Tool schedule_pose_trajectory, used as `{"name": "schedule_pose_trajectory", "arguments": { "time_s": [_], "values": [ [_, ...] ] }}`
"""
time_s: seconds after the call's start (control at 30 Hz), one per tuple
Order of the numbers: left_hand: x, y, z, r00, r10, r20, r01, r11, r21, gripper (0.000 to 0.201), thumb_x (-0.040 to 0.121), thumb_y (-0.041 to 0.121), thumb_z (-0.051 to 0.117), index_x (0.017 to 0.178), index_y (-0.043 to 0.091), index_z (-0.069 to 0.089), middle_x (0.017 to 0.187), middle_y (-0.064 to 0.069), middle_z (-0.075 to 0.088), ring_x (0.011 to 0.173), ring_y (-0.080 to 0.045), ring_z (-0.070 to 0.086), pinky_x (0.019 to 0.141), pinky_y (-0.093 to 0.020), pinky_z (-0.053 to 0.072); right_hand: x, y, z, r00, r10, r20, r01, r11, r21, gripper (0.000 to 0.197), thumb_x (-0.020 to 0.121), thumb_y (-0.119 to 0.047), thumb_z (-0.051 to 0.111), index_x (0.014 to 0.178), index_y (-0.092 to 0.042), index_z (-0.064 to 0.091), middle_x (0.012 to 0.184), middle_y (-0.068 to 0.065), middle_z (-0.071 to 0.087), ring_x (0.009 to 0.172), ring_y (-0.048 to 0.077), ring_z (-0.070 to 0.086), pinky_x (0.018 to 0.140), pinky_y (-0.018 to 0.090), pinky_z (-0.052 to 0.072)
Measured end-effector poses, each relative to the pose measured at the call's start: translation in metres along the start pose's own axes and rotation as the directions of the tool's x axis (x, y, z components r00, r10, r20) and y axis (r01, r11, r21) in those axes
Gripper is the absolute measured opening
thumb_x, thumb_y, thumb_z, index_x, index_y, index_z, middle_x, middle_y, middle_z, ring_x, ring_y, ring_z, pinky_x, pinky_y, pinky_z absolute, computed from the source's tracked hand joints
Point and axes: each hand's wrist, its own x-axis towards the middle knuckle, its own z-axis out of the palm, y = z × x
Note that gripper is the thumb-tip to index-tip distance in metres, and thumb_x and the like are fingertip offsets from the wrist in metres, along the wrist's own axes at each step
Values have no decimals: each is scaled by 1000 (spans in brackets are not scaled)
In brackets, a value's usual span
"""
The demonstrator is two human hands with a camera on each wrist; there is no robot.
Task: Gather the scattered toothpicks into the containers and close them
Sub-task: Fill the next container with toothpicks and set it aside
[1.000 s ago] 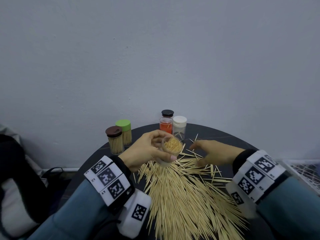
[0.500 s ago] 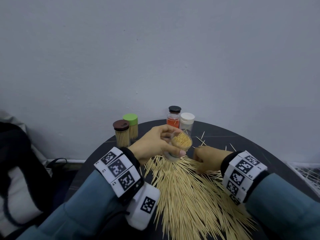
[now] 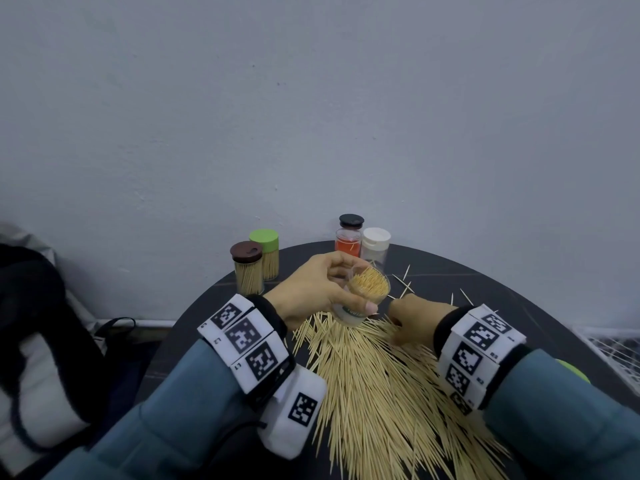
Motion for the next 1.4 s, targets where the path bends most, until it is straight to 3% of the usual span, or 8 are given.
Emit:
{"name": "schedule_pose_trajectory", "arguments": {
  "time_s": [0.33,0.57,0.77,0.93,1.03,1.1,1.23,1.4],
  "values": [
    [0,0,0,1000,-9,10,9,1000,0,54,67,-1,79,111,21,58,120,-3,62,110,-16,59,94,-32,50,-6,20,-4,999,16,-30,-10,983,183,34,93,-29,54,120,-9,50,123,8,55,110,22,54,83,27,41],
    [1,-2,1,1000,-27,10,26,999,25,59,67,-1,79,119,16,57,122,-2,61,112,-19,59,95,-34,51,-9,34,0,998,-29,-59,49,924,380,23,89,-36,60,80,-17,51,74,-7,50,65,6,46,56,18,35],
    [2,-4,1,999,-39,8,38,997,72,57,67,1,80,118,15,57,119,-3,62,107,-18,61,87,-27,51,-12,43,-4,983,-57,-177,170,665,728,22,90,-24,59,94,-3,61,92,9,72,82,23,67,73,31,51],
    [3,-5,2,997,-79,22,77,995,67,56,69,4,80,118,17,56,121,-7,60,102,-19,62,70,-26,53,-21,41,-23,882,42,-469,409,426,807,7,90,-15,57,88,-9,60,75,-2,72,62,3,68,58,18,53],
    [2,-4,3,994,-94,48,91,993,69,56,70,6,79,119,17,56,123,-6,58,104,-19,62,73,-28,56,-25,39,-36,769,138,-624,532,403,745,11,90,-19,58,92,-8,63,81,6,73,76,18,71,73,39,57],
    [2,-4,4,992,-108,58,103,992,73,57,69,8,80,120,19,57,124,-6,58,110,-22,60,81,-35,57,-28,35,-41,723,131,-678,602,362,712,6,90,-19,58,89,-15,63,84,7,73,80,21,71,74,43,57],
    [0,-2,7,989,-108,99,105,994,35,50,74,7,76,121,15,59,113,-6,66,98,-17,66,70,-26,56,-32,14,-35,737,13,-676,635,329,699,6,91,-14,56,93,-17,61,81,0,72,75,8,70,64,21,56],
    [-1,1,6,992,-93,91,97,994,-44,44,77,6,72,119,11,60,107,-5,68,100,-20,66,83,-39,55,-29,3,-23,733,-39,-679,659,290,694,14,93,-13,52,105,-12,60,93,0,72,87,7,69,75,19,54]
  ]
}}
